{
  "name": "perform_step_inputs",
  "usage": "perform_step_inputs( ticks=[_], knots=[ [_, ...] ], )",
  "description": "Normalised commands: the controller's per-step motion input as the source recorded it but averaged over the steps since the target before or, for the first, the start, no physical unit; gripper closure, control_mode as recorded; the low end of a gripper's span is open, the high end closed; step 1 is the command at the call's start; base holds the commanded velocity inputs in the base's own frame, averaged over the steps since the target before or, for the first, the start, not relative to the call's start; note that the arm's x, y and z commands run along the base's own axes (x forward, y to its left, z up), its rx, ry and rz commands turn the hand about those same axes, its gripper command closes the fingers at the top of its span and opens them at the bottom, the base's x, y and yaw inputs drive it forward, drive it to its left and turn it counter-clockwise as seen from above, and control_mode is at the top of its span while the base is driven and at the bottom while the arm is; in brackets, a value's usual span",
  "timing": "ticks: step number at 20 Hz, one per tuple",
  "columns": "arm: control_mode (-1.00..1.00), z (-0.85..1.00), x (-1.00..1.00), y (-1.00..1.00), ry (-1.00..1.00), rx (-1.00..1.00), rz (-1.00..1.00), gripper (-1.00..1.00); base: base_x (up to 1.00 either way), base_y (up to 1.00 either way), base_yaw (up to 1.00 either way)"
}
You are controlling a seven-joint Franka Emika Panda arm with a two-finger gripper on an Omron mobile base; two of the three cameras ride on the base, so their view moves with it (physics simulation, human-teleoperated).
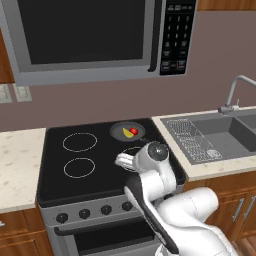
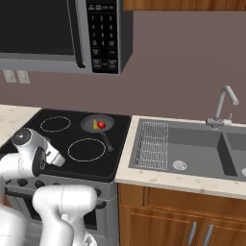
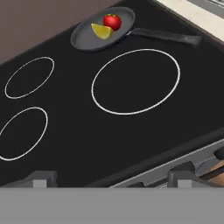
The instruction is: Put the tomato and lemon wedge in the pan. Then turn on the rear right burner and set the heat to medium.
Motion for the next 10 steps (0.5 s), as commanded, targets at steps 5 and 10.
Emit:
perform_step_inputs(
  ticks=[5, 10],
  knots=[
    [-1.00, -0.05, -0.33, 0.27, -0.22, 0.06, -0.27, -1.00, 0.00, 0.00, 0.00],
    [-1.00, -0.18, -0.45, 0.14, -0.25, 0.02, -0.05, -1.00, 0.00, 0.00, 0.00]
  ],
)
